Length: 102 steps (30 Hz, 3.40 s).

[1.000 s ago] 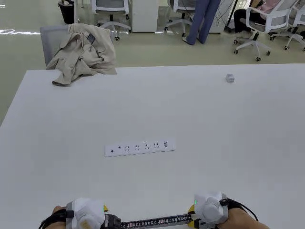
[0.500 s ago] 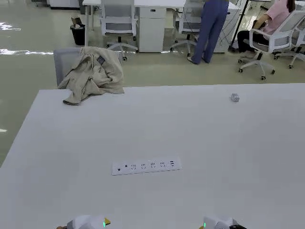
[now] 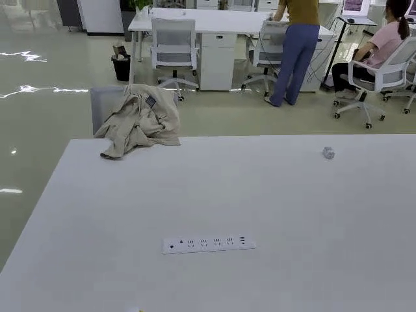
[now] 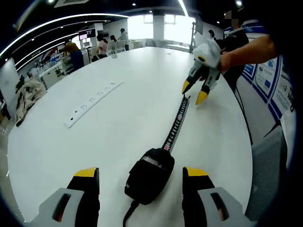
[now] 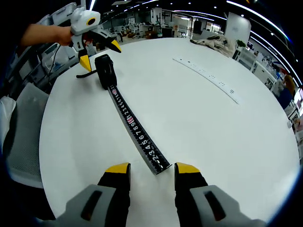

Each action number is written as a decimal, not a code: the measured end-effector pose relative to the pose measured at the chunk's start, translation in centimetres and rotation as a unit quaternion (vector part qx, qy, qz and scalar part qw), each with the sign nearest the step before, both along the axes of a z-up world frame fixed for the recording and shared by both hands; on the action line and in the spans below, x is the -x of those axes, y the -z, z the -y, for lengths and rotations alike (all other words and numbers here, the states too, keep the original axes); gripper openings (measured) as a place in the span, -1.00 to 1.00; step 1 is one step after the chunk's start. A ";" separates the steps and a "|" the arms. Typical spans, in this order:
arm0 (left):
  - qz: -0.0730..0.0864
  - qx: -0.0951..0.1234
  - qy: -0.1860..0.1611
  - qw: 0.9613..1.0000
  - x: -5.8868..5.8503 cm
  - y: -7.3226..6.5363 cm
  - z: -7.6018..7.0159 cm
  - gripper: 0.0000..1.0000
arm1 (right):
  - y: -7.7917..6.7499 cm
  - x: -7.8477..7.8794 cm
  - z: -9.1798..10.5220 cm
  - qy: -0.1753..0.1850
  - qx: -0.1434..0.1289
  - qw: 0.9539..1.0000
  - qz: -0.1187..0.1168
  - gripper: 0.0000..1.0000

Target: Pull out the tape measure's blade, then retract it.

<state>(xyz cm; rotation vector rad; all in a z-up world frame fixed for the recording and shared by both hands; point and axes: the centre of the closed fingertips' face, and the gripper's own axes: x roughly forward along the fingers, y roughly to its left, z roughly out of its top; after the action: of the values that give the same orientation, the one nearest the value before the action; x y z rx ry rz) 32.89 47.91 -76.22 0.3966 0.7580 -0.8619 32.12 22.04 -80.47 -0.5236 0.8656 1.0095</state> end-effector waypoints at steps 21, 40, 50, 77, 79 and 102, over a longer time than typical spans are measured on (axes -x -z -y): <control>-0.017 0.063 -0.179 0.982 3.4 0.3 -1.7 0.61 | -1.6 2.3 -0.4 0.078 -0.046 0.996 0.009 -0.03; 0.000 0.102 -0.257 0.961 5.5 -1.0 -1.3 0.72 | -3.0 4.2 -1.0 0.137 -0.078 0.987 0.023 0.22; 0.011 0.108 -0.284 0.953 6.5 -1.6 -1.2 0.73 | -4.5 5.1 -1.9 0.151 -0.095 0.983 0.032 0.32; 0.024 0.106 -0.340 0.934 9.4 -2.8 -1.6 0.85 | -6.8 9.3 -2.7 0.197 -0.116 0.973 0.030 0.63; 0.026 0.104 -0.341 0.934 9.6 -2.9 -1.7 0.85 | -7.2 9.3 -2.7 0.200 -0.120 0.972 0.033 0.64; 0.034 0.092 -0.368 0.925 12.4 -4.9 -2.7 0.85 | -8.9 12.2 -3.3 0.220 -0.120 0.967 0.032 0.74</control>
<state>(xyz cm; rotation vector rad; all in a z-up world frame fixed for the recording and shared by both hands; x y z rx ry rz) 20.50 50.56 -71.30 -0.0418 0.6797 -0.2015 19.92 25.30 -71.57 -0.1431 0.7458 0.6716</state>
